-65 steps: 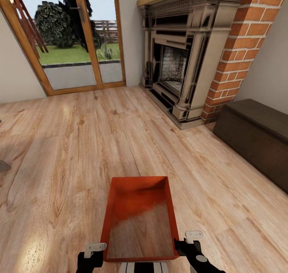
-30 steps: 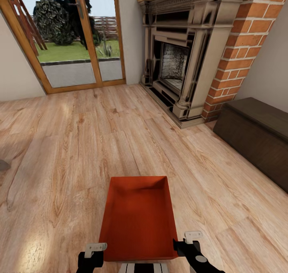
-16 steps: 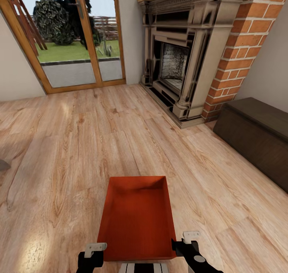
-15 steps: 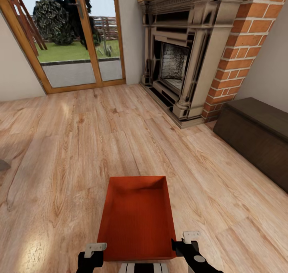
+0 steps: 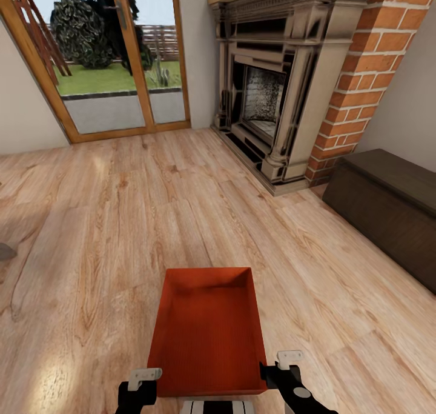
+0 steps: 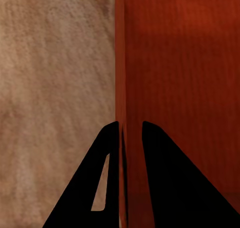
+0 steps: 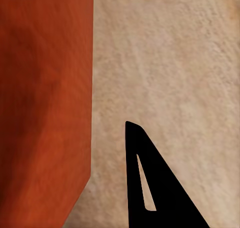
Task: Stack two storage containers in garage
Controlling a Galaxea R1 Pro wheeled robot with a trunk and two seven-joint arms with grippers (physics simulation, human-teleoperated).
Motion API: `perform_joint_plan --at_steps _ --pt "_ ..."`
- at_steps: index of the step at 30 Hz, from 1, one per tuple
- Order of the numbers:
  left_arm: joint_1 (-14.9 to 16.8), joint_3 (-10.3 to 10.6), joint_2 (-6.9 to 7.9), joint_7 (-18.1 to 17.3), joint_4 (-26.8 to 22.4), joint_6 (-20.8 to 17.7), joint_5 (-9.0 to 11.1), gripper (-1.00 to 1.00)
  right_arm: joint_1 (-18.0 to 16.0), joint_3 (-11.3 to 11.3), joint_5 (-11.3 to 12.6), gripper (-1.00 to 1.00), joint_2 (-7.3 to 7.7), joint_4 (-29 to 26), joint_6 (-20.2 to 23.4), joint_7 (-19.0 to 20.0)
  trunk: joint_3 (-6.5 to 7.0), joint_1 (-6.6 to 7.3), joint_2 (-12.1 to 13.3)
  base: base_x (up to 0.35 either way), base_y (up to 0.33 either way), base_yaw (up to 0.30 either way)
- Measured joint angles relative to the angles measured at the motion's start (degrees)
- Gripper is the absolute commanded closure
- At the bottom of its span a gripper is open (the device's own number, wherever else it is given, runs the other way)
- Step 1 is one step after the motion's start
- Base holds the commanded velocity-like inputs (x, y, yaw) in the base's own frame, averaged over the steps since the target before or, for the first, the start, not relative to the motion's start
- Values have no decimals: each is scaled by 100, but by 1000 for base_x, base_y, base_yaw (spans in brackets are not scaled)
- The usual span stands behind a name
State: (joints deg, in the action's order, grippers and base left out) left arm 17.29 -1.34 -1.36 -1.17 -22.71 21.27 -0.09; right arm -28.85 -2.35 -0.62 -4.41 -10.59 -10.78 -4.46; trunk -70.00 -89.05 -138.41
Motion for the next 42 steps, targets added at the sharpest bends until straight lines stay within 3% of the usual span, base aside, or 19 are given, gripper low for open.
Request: perform_joint_plan --at_steps 42 --pt "-2 17 -3 6 -23 0 22 100 -2 24 -2 100 3 -8 -3 6 0 0 0 0 0 0"
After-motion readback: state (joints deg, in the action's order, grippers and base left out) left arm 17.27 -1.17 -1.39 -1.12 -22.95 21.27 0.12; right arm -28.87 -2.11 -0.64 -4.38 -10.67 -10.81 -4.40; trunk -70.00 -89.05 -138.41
